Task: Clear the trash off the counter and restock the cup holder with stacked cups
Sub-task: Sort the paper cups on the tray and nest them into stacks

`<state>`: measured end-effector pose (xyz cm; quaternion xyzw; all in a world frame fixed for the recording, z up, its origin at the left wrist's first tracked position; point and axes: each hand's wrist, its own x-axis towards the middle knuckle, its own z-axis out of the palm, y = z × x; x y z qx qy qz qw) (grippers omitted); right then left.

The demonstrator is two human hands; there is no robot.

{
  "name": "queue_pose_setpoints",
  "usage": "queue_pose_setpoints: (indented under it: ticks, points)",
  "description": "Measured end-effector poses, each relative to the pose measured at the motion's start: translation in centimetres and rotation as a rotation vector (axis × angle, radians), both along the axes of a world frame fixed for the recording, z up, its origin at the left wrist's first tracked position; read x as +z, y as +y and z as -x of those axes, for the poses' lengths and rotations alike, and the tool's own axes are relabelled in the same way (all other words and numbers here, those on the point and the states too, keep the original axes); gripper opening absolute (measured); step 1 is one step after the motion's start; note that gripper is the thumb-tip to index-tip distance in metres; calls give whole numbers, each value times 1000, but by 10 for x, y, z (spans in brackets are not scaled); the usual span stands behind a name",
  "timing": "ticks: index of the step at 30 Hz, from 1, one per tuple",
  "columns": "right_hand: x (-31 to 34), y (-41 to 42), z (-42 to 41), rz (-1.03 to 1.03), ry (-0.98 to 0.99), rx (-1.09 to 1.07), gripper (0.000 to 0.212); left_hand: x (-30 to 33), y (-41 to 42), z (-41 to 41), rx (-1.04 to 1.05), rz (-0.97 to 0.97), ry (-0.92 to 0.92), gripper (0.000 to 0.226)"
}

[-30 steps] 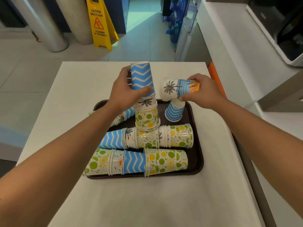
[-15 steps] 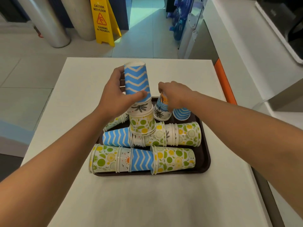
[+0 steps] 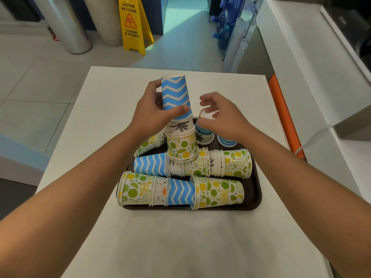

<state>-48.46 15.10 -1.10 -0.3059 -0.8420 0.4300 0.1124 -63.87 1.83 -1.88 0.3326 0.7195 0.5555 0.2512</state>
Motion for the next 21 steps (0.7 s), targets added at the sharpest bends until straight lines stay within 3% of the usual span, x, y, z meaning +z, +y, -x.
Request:
queue_pose_setpoints:
  ticks: [4, 6, 14, 21]
  points:
    - [-14, -36, -4, 115, -200, 30, 110, -3, -2, 7, 104, 31, -44, 82]
    - [-24, -49, -1, 93, -236, 6, 116, -3, -3, 9, 144, 39, -66, 81]
    - [-26, -69, 0, 43, -163, -55, 69, 7, -20, 10, 149, 22, -232, 52]
    - [-26, -94, -37, 125, -157, -112, 68, 14, -33, -12, -29, 52, -265, 54]
